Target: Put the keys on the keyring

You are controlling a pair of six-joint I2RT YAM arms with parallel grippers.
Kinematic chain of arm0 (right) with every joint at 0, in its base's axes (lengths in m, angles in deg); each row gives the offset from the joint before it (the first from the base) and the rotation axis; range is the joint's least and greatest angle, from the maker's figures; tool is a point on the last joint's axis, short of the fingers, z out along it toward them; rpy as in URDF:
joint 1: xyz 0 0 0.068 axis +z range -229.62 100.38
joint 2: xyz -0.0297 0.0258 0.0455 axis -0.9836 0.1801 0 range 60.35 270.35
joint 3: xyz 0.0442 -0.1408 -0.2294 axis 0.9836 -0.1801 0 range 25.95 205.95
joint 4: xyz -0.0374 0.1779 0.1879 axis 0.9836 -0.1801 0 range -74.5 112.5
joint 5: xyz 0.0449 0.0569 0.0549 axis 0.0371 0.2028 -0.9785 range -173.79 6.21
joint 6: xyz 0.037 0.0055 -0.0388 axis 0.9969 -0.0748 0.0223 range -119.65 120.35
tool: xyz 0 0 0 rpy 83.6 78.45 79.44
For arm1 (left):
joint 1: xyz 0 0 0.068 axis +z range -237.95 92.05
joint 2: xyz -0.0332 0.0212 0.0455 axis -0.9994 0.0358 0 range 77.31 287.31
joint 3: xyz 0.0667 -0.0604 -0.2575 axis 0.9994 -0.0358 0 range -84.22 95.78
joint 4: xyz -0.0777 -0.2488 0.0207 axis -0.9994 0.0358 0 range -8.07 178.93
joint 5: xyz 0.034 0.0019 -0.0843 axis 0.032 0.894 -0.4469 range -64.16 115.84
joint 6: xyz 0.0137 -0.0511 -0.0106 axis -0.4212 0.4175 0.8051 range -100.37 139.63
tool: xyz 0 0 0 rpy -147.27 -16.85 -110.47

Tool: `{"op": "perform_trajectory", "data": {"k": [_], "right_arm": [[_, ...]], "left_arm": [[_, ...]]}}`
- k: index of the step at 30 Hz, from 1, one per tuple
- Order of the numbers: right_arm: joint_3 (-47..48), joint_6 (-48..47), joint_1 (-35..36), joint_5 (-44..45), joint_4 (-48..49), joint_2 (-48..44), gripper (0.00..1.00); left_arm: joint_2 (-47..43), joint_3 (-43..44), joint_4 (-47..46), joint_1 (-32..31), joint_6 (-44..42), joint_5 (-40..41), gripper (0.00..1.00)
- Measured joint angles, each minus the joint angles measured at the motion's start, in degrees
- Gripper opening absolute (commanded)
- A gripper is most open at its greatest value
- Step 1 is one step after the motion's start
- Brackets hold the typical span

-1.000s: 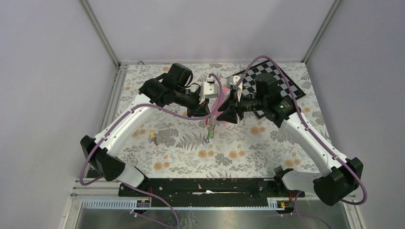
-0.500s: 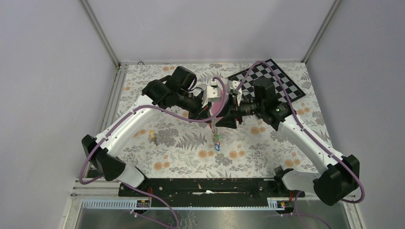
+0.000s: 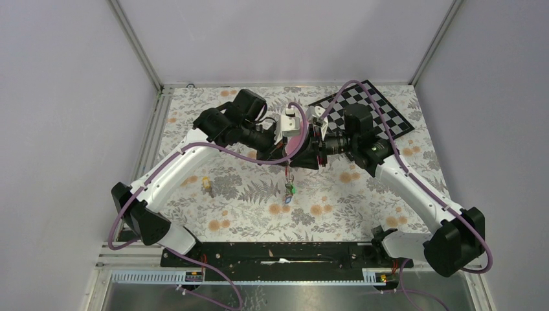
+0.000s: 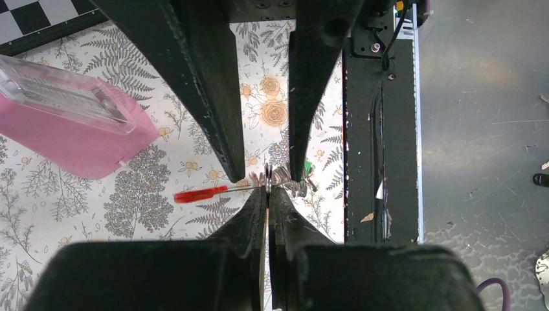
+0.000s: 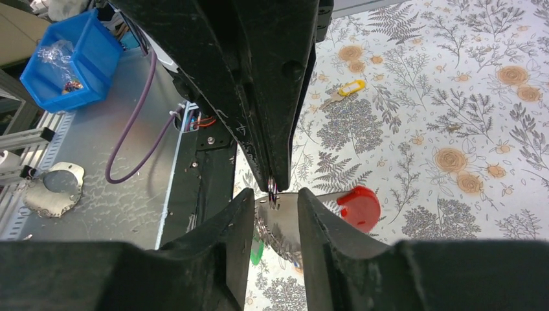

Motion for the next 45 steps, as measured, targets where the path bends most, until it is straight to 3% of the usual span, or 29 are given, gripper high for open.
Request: {"op": "perform_trajectory", "data": {"k": [2, 4, 7, 10, 14, 18, 22, 27, 36, 39, 45], "right_arm": [[-0.1, 0.6, 0.0, 0.0, 0.4, 0.1, 0.22], [-0.3, 1.2, 0.0, 0.0, 1.0, 0.2, 0.05], [-0.5, 2.2, 0.0, -0.7, 1.9, 0.4, 0.0], [-0.5, 3.0, 0.0, -0.4, 2.4, 0.5, 0.0], [-0.5, 7.2, -0.9, -0.2, 5.3, 1.0, 0.0], [-0.5, 15.8, -2.4, -0.6, 13.5, 2.0, 0.0], [-1.5, 29.2, -3.3, -1.6, 29.0, 3.3, 0.0], [-2.4, 42.0, -4.1, -2.3, 45.0, 5.8, 0.0], [-3.8, 49.0, -4.1, -2.1, 52.9, 6.9, 0.0], [-4.2, 50.0, -4.1, -2.1, 54.1, 6.9, 0.0], [-5.0, 51.1, -4.1, -2.2, 56.0, 7.0, 0.0]], "left_arm": [[0.0, 0.0, 0.0, 0.0, 0.1, -0.1, 0.0], [0.0, 0.0, 0.0, 0.0, 0.3, -0.2, 0.0], [0.0, 0.0, -0.1, 0.1, 0.6, 0.0, 0.04], [0.1, 0.0, -0.4, 0.3, 0.8, -0.3, 0.35], [-0.3, -0.6, -2.2, 2.4, 0.4, -5.0, 0.57], [-5.3, -8.4, -11.9, 11.0, 2.9, -13.9, 0.72], [-11.0, -16.8, -24.6, 18.0, 9.4, -20.8, 0.73], [-12.5, -20.9, -41.4, 18.4, 21.2, -26.9, 0.63], [-11.6, -28.6, -74.5, 17.9, 47.1, -28.7, 0.45], [-11.0, -29.7, -80.8, 17.0, 51.5, -28.6, 0.42], [-10.3, -30.1, -84.7, 14.8, 54.1, -27.8, 0.33]]}}
